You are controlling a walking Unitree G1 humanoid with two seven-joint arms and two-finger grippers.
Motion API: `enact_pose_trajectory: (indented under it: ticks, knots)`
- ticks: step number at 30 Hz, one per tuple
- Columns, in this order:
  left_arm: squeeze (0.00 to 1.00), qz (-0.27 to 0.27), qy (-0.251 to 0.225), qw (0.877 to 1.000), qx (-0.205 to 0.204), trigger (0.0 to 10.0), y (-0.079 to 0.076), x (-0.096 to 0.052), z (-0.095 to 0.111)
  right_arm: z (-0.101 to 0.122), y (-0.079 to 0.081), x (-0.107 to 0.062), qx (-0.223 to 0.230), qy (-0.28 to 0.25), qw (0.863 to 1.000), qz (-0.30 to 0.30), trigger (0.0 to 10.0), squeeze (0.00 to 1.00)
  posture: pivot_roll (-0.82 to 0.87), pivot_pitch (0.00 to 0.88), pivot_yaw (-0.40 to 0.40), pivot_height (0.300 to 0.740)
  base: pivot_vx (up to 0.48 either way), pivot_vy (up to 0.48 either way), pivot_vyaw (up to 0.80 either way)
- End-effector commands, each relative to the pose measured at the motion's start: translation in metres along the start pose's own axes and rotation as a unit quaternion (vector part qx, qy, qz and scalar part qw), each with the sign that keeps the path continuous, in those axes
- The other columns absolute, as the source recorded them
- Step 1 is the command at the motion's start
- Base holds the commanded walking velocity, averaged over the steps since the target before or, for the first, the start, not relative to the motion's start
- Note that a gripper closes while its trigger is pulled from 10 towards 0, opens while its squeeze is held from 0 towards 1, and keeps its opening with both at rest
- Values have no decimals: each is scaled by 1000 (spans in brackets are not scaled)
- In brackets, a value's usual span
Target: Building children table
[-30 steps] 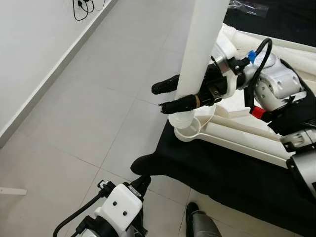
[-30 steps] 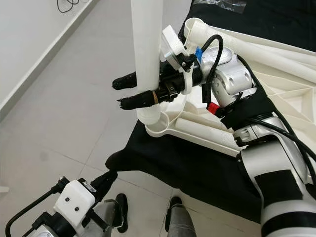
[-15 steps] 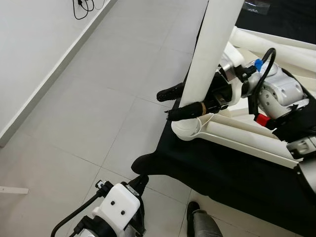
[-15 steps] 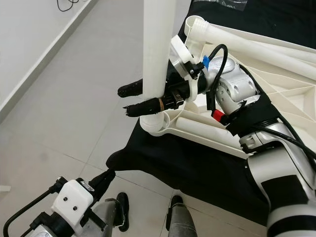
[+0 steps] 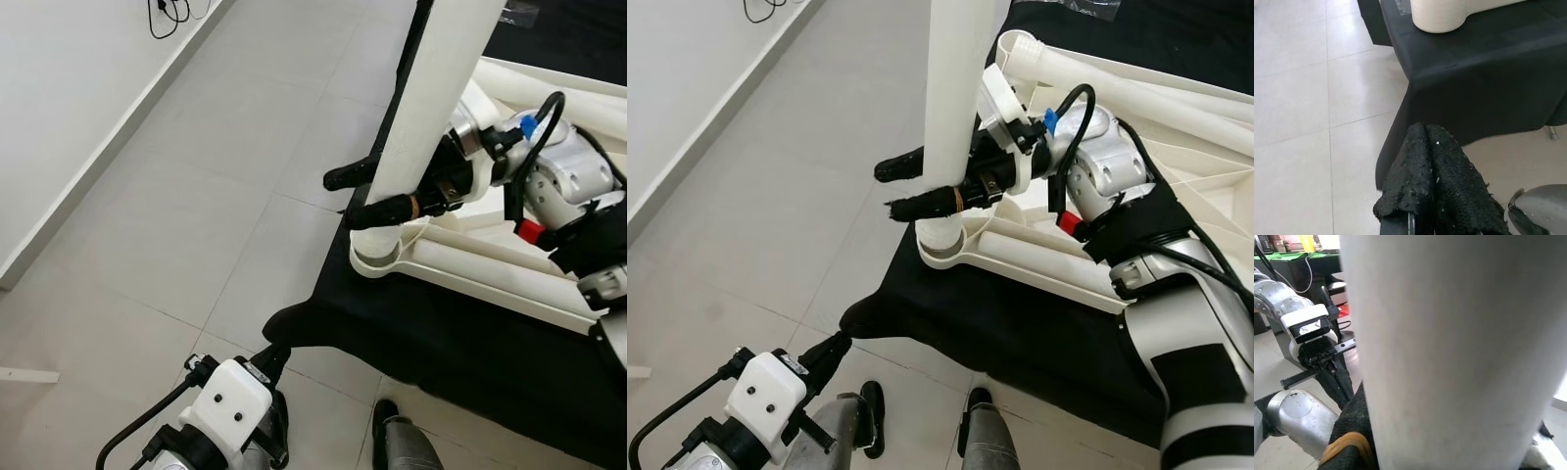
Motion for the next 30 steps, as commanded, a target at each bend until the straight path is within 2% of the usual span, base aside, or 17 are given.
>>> enact_pose_trajectory:
  ticks: [1,6,15,30]
  knots:
    - [0,-4,13,1000,-4,10000,-1,-6,-2,-3,5,1,4,6,1000,18,10000,0,199,415,58,740,0,0,0]
    - [0,-6,12,1000,-4,10000,-1,-6,-2,-6,10,2,10,5,1000,26,10000,0,200,415,60,740,0,0,0]
    - [0,-10,-4,1000,-13,10000,-2,-6,3,-9,12,-6,13,15,1000,17,10000,0,193,399,61,740,0,0,0]
    - [0,-11,-9,1000,-14,10000,-1,-4,5,-15,23,-2,30,17,999,39,10000,0,187,402,58,740,0,0,0]
Point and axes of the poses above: a point about 5 cm out from each wrist's last joint towards the gripper, its own x axis pointing out of the wrist towards the gripper, its own z axis along the axis of the wrist's last joint, y = z × x, the point moved 5 cm from there along x, pointing out of the wrist towards the gripper, and after that the axes turned 4 degrees about x, right-handed, at the moved point
